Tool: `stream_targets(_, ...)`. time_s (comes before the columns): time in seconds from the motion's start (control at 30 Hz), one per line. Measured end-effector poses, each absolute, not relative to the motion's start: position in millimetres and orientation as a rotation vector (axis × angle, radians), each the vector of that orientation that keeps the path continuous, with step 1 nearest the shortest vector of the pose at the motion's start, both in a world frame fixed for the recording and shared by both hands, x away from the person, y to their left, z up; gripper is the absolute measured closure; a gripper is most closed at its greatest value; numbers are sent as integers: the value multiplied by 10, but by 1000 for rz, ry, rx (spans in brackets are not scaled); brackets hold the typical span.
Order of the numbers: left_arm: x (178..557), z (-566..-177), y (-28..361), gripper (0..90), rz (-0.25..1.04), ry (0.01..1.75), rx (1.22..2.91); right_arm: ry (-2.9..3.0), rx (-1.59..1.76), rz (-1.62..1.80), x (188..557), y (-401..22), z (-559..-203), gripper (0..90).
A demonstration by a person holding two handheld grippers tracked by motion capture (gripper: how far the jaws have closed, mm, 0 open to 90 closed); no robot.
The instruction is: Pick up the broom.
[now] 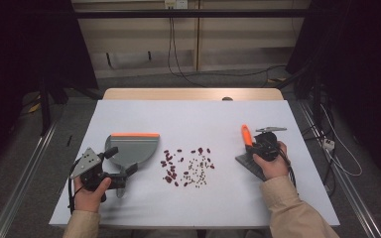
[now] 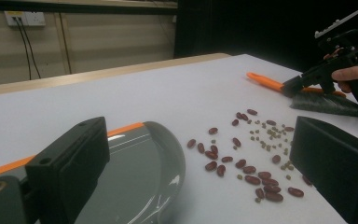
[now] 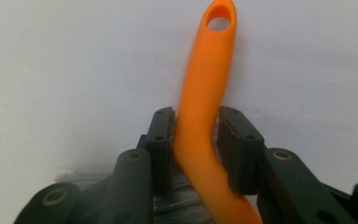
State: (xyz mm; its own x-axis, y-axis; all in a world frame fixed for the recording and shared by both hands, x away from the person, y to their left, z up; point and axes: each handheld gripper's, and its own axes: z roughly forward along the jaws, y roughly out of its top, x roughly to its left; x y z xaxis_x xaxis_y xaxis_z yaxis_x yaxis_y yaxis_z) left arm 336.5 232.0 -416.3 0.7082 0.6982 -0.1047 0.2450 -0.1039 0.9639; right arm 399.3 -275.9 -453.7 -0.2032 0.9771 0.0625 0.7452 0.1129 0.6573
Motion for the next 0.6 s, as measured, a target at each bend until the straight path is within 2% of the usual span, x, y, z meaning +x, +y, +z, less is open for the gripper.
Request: stream_targets(0.6, 3375, -4145, 2314, 48, 471, 771, 1679, 2047, 1715, 762, 4056, -2747, -4508, 674)
